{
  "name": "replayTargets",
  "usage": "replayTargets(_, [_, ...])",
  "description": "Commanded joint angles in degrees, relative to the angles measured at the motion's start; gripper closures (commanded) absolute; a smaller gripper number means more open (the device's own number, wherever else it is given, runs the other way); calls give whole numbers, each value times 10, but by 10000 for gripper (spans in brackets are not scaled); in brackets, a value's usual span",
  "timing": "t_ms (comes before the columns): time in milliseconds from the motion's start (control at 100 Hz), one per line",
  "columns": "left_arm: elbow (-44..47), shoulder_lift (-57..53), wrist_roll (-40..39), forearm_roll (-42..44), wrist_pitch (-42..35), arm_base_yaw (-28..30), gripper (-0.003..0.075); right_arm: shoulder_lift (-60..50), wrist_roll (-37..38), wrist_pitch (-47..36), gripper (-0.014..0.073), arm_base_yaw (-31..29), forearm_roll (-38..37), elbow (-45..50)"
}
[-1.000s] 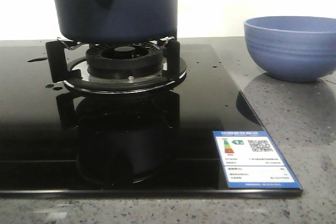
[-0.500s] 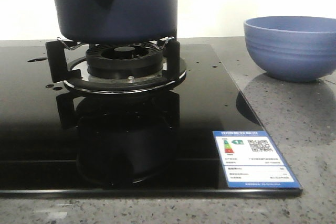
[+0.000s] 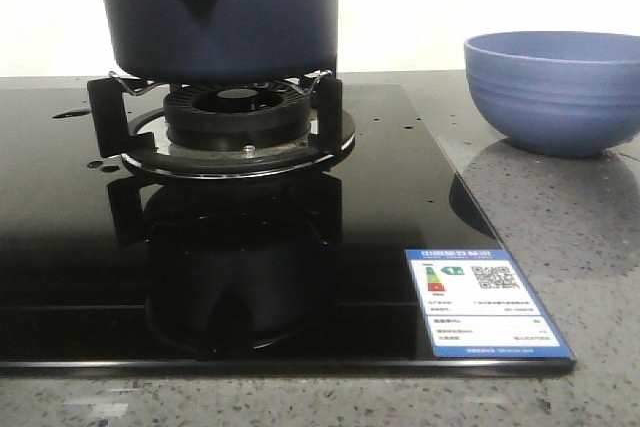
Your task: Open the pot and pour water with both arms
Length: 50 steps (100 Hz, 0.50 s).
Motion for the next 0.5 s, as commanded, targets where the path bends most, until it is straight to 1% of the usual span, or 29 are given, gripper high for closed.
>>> replayTargets(0, [6,-39,-1,-9,-17,42,741,-51,-100,-98,657,-5,86,49])
replayTargets(60, [42,-68,-1,-22,-40,70,741,-75,-161,-137,657,-5,130,99])
replayTargets(130, [92,-106,-1,-32,-75,92,741,-109,-214,-175,657,-5,173,155])
replayTargets(250, [191,-174,-1,-32,-115,104,741,-170,-298,-223,657,-5,232,248])
replayTargets(330, [251,-224,-1,-33,-123,104,741,-220,-325,-244,657,-5,250,303])
replayTargets(490, [344,-311,-1,-75,-128,104,741,-327,-328,-274,657,-5,250,399])
